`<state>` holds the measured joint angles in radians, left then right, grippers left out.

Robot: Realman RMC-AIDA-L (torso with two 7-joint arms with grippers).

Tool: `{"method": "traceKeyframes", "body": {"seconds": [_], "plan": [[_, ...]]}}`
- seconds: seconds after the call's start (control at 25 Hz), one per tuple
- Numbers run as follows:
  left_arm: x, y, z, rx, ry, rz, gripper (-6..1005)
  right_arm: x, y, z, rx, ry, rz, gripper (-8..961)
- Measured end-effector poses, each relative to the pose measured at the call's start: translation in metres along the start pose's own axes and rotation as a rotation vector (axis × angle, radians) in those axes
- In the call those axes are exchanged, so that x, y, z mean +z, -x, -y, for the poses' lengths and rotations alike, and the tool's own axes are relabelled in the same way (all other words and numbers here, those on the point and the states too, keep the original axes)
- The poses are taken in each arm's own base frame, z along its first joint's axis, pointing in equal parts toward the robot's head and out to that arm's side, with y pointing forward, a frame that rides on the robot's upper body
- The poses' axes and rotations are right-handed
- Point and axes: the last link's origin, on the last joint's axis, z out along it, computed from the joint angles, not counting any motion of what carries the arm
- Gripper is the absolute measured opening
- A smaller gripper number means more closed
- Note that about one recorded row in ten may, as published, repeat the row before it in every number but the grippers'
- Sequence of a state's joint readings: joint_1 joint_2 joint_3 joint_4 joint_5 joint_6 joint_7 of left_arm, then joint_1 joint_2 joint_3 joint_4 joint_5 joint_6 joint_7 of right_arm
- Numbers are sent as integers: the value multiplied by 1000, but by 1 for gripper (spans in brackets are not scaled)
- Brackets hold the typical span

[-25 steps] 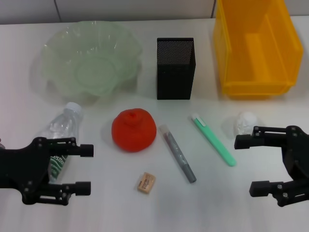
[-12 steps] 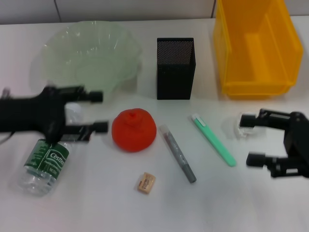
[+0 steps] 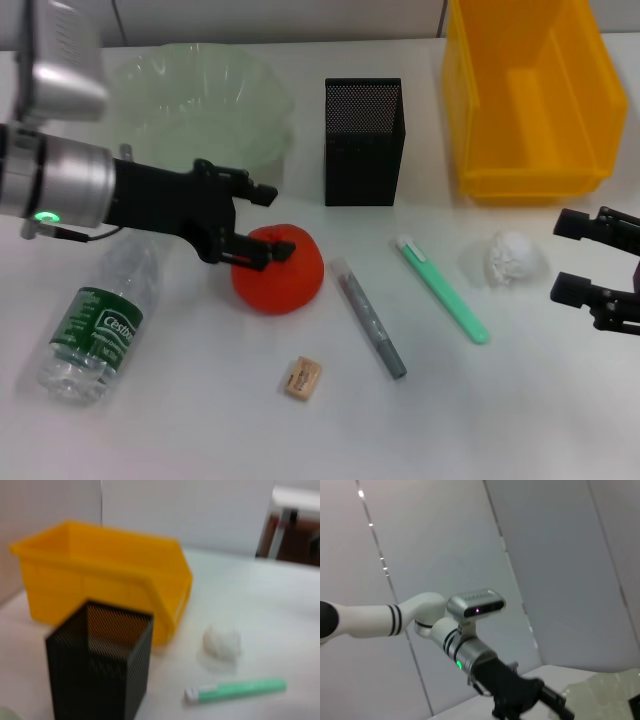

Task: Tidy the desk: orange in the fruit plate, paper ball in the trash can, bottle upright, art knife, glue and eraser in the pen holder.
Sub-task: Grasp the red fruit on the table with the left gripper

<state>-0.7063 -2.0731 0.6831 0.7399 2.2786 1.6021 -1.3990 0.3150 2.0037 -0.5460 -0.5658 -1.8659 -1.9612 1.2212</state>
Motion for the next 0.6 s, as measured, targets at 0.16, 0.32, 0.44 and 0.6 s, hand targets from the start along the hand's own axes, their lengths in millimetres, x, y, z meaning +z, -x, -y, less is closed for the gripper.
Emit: {"method": "traceKeyframes", "body": {"seconds": [0.16,0.32,0.44,0.6], "plan": [[23,8,3,40,-9,111,676,-4,-1,0,4,-20,6,827],[33,17,2,86,-18,152,647,-3,-2,1,5,-29,4,826],[33,18,2,94,-28,133,625,-2,-3,2,6,-38,2,826],[33,19,1,90,-30,125,569,-1,-2,3,3,-38,2,826]]}}
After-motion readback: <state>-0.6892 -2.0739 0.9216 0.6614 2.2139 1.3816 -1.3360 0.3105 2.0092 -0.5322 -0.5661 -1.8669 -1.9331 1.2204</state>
